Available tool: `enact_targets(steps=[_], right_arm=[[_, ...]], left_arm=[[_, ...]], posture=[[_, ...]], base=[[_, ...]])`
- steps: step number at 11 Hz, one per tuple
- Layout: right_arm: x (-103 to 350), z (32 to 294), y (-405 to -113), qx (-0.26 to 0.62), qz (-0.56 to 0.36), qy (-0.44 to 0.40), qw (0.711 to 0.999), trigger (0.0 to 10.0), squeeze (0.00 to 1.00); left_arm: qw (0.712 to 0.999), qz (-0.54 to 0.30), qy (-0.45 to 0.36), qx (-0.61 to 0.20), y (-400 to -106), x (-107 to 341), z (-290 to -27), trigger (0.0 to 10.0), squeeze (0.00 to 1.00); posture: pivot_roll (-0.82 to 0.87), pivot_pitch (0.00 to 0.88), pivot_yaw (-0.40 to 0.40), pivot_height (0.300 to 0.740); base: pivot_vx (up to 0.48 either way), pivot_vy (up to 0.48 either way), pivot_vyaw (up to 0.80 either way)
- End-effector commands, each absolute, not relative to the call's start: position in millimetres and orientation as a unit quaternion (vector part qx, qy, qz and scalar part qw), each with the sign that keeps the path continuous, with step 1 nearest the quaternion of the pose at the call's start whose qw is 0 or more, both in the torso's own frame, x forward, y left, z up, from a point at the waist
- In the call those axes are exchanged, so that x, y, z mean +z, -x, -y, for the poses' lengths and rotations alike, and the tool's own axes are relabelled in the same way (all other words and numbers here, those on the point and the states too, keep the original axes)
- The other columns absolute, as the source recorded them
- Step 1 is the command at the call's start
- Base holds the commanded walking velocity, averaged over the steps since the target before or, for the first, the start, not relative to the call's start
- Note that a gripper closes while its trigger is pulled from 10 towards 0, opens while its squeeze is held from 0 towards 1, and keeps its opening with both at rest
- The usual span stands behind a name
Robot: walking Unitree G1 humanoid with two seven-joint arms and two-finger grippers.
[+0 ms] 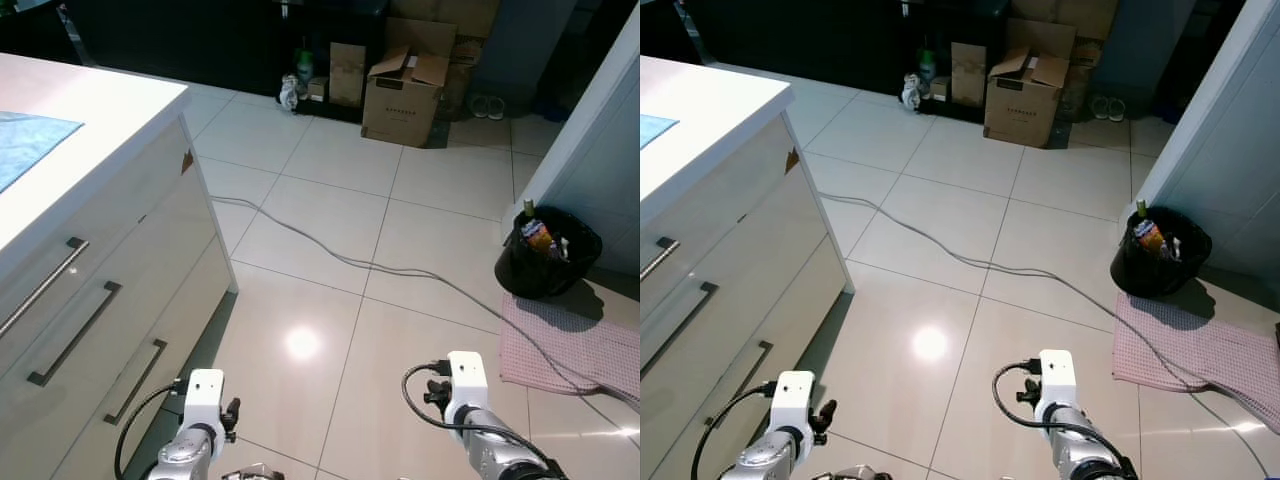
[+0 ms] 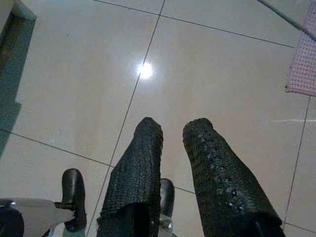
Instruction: Kitchen organization
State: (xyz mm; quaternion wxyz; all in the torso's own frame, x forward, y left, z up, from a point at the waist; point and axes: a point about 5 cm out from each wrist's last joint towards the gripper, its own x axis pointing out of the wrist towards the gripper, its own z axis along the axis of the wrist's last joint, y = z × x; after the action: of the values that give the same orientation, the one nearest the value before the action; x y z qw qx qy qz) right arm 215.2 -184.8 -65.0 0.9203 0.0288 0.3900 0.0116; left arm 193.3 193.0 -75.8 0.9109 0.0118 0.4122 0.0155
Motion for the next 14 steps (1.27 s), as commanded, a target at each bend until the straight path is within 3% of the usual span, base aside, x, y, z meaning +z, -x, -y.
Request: enact_targets(steps=[1, 5, 14], right_arm=[[-67.1, 183.7, -212.2, 0.013, -0.397, -0.041, 0.917, 10.0, 0.0], [-67.4, 185.0, -211.3, 0.012, -0.397, -0.03, 0.917, 10.0, 0.0], [-69.5, 180.6, -208.4, 0.011, -0.399, -0.045, 0.916, 10.0, 0.0]], left_arm=[[0.91, -0.415, -0.014, 0.016, -192.0, -76.3, -194.9, 10.0, 0.0], [0.911, -0.411, -0.012, 0.018, -192.0, -75.9, -196.2, 10.0, 0.0], [0.908, -0.419, -0.018, 0.015, -187.1, -77.8, -199.8, 10.0, 0.0]], posture=[[0.03, 0.025, 0.021, 0.74], [0.03, 0.028, 0.028, 0.74], [0.03, 0.038, 0.043, 0.74]], base=[[0.0, 0.0, 0.0], [0.0, 0.0, 0.0], [0.0, 0.0, 0.8]])
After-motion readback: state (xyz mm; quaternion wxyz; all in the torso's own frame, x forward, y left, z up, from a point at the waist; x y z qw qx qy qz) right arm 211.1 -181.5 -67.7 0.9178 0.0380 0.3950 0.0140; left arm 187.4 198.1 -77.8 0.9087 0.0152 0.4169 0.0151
